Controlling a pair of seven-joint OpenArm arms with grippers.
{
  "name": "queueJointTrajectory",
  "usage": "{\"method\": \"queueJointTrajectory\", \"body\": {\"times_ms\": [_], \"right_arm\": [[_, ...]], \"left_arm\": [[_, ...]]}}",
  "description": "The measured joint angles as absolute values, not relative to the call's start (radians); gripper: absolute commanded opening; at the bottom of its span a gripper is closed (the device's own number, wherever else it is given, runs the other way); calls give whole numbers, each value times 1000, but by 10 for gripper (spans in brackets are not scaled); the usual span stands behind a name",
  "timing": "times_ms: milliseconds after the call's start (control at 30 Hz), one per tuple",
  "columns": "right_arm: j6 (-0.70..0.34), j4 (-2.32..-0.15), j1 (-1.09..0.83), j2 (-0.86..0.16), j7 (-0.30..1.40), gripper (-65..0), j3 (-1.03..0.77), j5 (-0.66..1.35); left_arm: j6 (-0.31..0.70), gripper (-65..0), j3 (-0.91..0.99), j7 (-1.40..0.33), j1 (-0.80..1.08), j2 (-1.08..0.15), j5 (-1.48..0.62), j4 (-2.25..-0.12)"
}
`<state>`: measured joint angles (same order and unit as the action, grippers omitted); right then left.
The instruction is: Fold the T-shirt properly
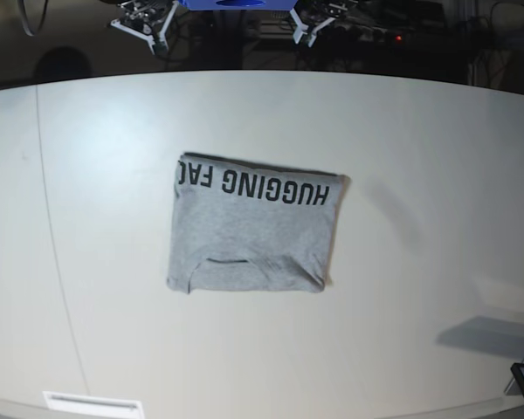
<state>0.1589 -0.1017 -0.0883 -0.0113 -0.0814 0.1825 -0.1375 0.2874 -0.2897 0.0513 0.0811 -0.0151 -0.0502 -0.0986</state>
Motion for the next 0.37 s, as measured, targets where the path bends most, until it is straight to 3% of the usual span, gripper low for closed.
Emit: {"method": "queueJointTrajectory", "body": {"times_ms": [367], "right_arm": [[159,-102,-95,-10,-80,-649,183,-138]], "left_arm": [[287,-650,-290,52,81,-7,-50,-102]]}}
